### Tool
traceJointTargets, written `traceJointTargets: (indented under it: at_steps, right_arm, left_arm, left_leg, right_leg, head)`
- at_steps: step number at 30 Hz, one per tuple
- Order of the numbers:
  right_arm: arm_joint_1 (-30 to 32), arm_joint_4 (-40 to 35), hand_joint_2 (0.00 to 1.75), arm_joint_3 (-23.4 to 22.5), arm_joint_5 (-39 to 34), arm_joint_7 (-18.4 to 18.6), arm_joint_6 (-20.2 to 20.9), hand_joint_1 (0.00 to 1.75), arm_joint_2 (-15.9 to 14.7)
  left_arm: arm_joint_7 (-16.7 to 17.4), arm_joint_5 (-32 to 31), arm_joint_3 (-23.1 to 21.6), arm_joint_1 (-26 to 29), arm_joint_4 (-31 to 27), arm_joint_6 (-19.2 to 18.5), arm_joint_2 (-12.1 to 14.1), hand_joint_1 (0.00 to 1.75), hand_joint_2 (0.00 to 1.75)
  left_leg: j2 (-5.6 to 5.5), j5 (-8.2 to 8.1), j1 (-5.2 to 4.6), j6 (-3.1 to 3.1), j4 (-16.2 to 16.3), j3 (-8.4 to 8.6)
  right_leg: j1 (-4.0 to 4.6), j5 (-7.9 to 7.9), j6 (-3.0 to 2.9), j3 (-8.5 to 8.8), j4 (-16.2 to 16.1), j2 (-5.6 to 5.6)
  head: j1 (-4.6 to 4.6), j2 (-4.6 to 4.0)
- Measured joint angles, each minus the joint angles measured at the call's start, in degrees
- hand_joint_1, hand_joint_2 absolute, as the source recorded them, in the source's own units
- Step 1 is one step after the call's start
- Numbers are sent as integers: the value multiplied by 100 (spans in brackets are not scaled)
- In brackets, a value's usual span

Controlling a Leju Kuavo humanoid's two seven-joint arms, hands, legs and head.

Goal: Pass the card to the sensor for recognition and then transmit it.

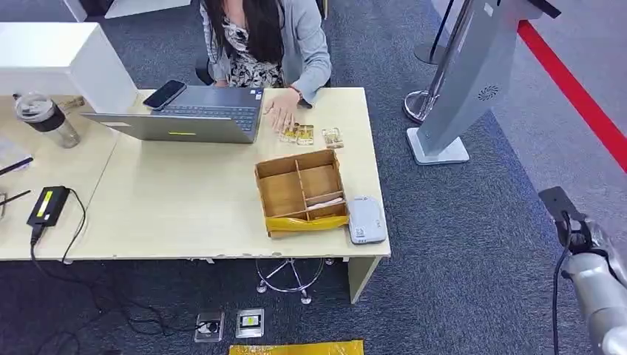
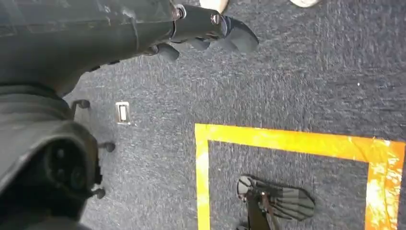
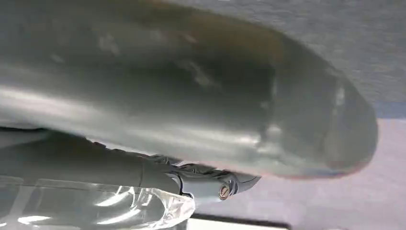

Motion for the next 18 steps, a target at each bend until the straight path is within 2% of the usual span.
traceJointTargets:
  at_steps: [4, 8, 10, 14, 18]
  right_arm:
    - [406, 63, 0, -246, -275, -96, 90, 0, -54]
    - [1275, 153, 0, -636, -971, -203, 0, 0, 24]
    - [1760, 223, 0, -883, -1255, -157, -37, 0, 164]
    - [2466, 339, 0, -1141, -1207, -31, 153, 0, 330]
    - [2764, 404, 0, -1381, -1218, -50, 195, 0, 378]
  left_arm:
    - [-70, 57, 0, 12, 0, 4, 17, 0, 0]
    - [-85, 177, 2, 50, 0, 4, 46, 0, 0]
    - [-85, 208, 4, 79, 0, 2, 70, 0, 0]
    - [-85, 208, 4, 82, 0, -13, 101, 0, 0]
    - [-87, 232, 4, 86, 0, -26, 127, 0, 0]
  left_leg:
    - [-2, 0, 3, 0, 0, 7]
    - [-44, -1, 5, 1, -1, 3]
    - [-57, -7, 3, -3, -2, -1]
    - [-55, -13, 4, -5, -4, 0]
    - [-23, -17, 3, -11, -5, 8]
  right_leg:
    - [4, -4, 0, 3, -1, -1]
    - [7, -26, -2, 22, -2, -45]
    - [5, -29, -5, 19, -2, -63]
    - [5, -37, -7, 19, -1, -63]
    - [5, -36, -7, 15, 0, -27]
  head:
    - [0, 0]
    - [2, 0]
    - [-4, 0]
    - [0, 0]
    - [2, 0]
